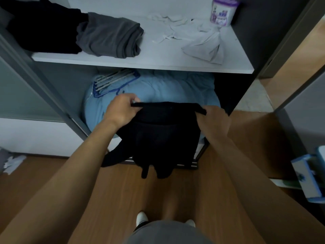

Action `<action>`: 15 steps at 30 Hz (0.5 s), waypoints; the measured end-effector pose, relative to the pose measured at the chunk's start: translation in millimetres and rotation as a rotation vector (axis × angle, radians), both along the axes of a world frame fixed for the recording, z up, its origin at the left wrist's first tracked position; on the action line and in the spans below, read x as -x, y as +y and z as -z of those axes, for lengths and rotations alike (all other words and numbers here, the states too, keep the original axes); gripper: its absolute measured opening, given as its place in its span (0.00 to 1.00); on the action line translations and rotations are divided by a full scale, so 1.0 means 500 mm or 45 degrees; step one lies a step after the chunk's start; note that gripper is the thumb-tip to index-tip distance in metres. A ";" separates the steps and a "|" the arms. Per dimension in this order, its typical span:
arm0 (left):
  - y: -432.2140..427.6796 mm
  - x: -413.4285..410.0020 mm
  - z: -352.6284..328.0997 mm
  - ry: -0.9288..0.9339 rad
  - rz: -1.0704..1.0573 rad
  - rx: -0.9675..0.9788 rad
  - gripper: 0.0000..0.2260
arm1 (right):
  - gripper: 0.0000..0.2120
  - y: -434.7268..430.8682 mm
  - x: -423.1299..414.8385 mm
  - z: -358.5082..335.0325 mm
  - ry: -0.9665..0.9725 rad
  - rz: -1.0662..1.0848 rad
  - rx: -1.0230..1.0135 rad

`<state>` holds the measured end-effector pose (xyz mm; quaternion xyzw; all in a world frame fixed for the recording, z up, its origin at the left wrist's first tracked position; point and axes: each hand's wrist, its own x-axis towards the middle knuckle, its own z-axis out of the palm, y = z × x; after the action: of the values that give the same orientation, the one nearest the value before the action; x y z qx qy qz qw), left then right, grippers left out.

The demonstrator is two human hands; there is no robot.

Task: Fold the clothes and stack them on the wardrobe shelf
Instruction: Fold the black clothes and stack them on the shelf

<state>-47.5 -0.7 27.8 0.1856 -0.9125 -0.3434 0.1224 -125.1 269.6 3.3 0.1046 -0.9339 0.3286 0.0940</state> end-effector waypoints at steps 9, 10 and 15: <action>-0.073 -0.103 0.113 -0.221 -0.103 0.002 0.08 | 0.11 -0.008 -0.014 0.009 -0.087 -0.121 0.068; -0.069 -0.102 0.111 -0.139 -0.153 -0.116 0.10 | 0.15 -0.004 -0.017 0.016 -0.178 -0.156 0.133; -0.051 -0.101 0.100 -0.038 -0.340 -0.316 0.08 | 0.11 0.018 -0.036 0.034 -0.738 -0.614 0.180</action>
<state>3.0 -26.0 -22.4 0.3238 -0.8320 -0.4313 0.1296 -107.3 278.8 -13.8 0.2174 -0.8453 0.4208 -0.2473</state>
